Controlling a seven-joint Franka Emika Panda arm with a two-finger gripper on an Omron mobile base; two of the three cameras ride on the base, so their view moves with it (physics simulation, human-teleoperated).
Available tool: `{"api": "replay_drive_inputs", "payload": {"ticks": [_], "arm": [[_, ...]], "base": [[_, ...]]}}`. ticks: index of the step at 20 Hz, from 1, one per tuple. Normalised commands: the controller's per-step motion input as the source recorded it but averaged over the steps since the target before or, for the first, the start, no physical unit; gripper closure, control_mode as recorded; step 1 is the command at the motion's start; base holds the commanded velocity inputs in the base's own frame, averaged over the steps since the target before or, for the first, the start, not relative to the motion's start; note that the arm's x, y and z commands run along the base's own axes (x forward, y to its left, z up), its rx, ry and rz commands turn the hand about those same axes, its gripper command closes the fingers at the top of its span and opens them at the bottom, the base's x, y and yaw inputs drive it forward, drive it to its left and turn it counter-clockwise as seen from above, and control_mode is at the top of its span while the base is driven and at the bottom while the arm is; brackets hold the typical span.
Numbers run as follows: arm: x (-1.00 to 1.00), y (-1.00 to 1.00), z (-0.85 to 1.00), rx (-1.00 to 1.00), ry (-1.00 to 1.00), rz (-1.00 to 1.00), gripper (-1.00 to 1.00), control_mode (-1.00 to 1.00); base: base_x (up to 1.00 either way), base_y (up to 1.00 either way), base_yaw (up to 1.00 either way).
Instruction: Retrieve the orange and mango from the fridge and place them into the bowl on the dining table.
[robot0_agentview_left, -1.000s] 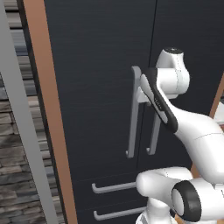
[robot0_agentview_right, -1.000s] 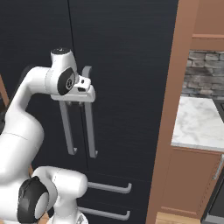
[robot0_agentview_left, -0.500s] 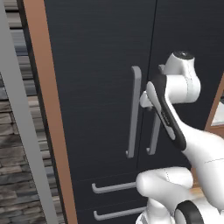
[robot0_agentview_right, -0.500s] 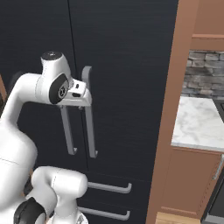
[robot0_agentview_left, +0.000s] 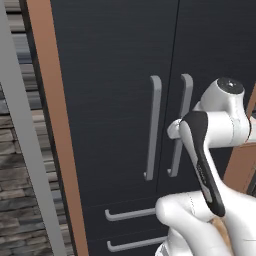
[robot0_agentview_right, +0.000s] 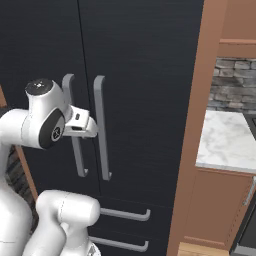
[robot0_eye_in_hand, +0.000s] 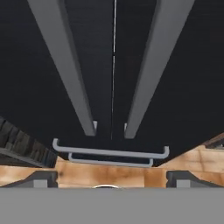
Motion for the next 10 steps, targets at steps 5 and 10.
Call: {"api": "replay_drive_inputs", "payload": {"ticks": [5, 10], "arm": [[-0.46, 0.0, -0.14, 0.0, -0.07, 0.0, -1.0, -1.0], [-0.41, -0.01, -0.06, 0.01, -0.03, 0.0, -1.0, -1.0]], "base": [[0.0, 0.0, 0.0], [0.0, 0.0, 0.0]]}}
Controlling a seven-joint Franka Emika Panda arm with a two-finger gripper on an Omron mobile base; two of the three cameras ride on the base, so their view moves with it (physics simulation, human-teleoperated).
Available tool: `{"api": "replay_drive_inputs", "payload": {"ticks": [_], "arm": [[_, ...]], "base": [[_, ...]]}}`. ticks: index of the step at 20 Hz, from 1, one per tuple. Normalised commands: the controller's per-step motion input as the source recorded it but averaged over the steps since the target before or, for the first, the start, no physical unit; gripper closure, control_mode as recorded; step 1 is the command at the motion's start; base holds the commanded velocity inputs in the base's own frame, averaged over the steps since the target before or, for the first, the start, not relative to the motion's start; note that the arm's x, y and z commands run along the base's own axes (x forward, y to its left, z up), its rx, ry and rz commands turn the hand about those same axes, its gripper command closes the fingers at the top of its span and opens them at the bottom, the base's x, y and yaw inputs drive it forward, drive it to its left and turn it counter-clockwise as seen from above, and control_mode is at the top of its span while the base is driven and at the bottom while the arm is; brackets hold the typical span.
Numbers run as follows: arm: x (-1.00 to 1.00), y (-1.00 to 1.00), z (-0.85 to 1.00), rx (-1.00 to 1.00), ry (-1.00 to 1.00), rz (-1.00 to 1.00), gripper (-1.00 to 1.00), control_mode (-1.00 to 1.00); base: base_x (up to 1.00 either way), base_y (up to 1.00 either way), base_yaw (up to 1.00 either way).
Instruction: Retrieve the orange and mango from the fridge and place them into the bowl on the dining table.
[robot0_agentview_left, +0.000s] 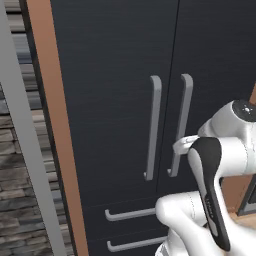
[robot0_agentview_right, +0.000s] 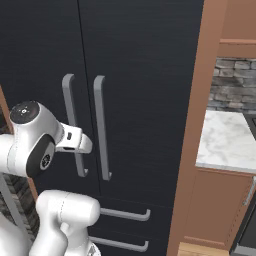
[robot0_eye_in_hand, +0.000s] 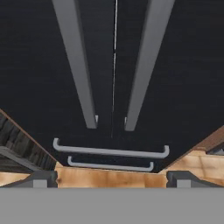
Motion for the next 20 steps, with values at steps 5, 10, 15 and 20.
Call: {"api": "replay_drive_inputs", "payload": {"ticks": [5, 10, 15, 20], "arm": [[-0.27, -0.11, 0.0, 0.03, 0.0, 0.0, -1.0, -1.0], [-0.01, -0.02, 0.0, 0.0, 0.0, 0.0, -1.0, 1.0], [0.0, 0.0, 0.0, 0.0, 0.0, 0.0, -1.0, 1.0], [0.0, 0.0, 0.0, 0.0, 0.0, 0.0, -1.0, 1.0]], "base": [[0.0, 0.0, 0.0], [0.0, -0.01, 0.0], [-0.17, 0.0, 0.0], [-0.46, 0.0, 0.0]]}}
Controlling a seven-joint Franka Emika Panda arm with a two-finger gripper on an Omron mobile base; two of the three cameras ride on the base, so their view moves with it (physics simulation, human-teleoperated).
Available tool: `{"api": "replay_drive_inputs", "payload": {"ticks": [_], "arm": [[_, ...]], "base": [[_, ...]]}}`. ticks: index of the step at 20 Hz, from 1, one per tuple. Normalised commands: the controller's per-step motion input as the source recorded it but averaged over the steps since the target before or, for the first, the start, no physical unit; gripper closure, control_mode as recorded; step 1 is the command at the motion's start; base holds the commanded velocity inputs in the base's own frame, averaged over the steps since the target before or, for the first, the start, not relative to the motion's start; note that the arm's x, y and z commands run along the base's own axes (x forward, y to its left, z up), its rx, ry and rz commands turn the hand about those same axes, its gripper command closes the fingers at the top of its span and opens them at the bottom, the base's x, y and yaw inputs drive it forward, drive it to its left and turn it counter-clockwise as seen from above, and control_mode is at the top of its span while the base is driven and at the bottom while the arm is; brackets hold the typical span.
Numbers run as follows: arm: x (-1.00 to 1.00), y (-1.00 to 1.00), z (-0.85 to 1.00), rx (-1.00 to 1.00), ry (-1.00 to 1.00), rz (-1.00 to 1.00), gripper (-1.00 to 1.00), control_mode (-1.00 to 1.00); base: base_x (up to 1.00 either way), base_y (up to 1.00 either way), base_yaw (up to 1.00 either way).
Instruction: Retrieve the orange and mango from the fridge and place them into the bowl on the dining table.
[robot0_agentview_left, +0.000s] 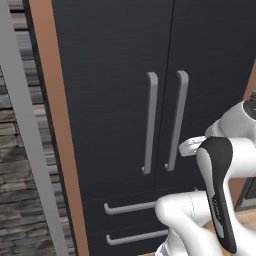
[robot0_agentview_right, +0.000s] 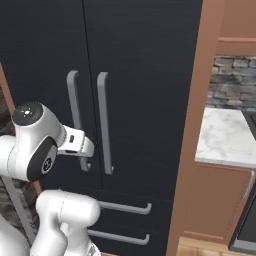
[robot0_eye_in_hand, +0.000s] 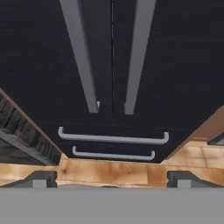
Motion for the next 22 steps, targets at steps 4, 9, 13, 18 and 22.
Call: {"api": "replay_drive_inputs", "payload": {"ticks": [4, 9, 13, 18, 22], "arm": [[0.0, 0.0, 0.0, 0.0, 0.0, 0.0, -1.0, 1.0], [0.0, 0.0, 0.0, 0.0, 0.0, 0.0, -1.0, 1.0], [0.0, 0.0, 0.0, 0.0, 0.0, 0.0, -1.0, 1.0], [0.0, 0.0, 0.0, 0.0, 0.0, 0.0, -1.0, 1.0], [0.0, 0.0, 0.0, 0.0, 0.0, 0.0, -1.0, 1.0]], "base": [[-0.48, 0.0, 0.0], [-0.47, 0.0, 0.0], [-0.48, 0.0, 0.0], [-0.48, 0.0, 0.0], [-0.44, 0.0, 0.0]]}}
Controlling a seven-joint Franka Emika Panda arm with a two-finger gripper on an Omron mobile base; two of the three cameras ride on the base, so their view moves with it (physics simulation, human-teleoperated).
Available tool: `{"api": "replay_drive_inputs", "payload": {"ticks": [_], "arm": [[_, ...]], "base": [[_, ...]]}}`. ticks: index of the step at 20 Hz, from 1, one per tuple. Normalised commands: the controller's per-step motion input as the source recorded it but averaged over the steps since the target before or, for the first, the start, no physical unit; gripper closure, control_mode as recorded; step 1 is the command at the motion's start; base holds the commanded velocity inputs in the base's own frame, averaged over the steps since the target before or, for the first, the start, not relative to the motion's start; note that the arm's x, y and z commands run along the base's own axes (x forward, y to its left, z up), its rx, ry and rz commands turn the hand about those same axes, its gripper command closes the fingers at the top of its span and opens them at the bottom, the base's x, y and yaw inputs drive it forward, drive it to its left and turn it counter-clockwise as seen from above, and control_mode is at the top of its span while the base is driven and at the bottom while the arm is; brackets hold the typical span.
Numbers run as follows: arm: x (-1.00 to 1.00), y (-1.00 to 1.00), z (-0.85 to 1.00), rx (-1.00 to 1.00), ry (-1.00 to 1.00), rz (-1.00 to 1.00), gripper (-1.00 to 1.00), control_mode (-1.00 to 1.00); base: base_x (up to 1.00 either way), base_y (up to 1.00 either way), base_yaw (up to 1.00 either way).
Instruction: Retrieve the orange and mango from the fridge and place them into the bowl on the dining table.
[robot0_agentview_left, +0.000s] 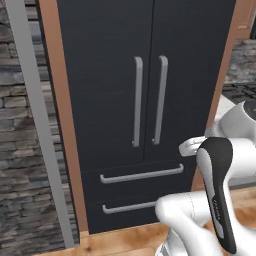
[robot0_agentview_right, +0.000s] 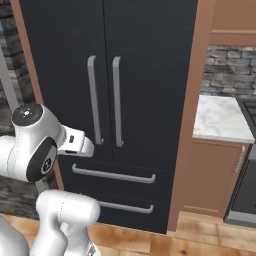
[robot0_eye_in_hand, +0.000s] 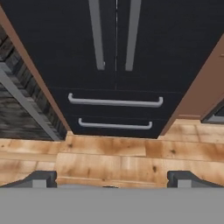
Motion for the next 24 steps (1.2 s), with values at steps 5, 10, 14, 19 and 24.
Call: {"api": "replay_drive_inputs", "payload": {"ticks": [5, 10, 14, 19, 24], "arm": [[0.0, 0.0, 0.0, 0.0, 0.0, 0.0, -1.0, 1.0], [0.0, 0.0, 0.0, 0.0, 0.0, 0.0, -1.0, -1.0], [0.0, 0.0, 0.0, 0.0, 0.0, 0.0, -1.0, -1.0], [0.0, -0.04, 0.0, 0.0, -0.03, 0.0, -1.0, -1.0], [0.26, -0.27, 0.06, 0.02, -0.09, -0.01, -1.0, -1.0]], "base": [[-0.32, 0.0, 0.0], [-0.01, 0.0, 0.0], [0.0, 0.0, 0.0], [0.0, 0.0, 0.0], [0.0, 0.0, 0.0]]}}
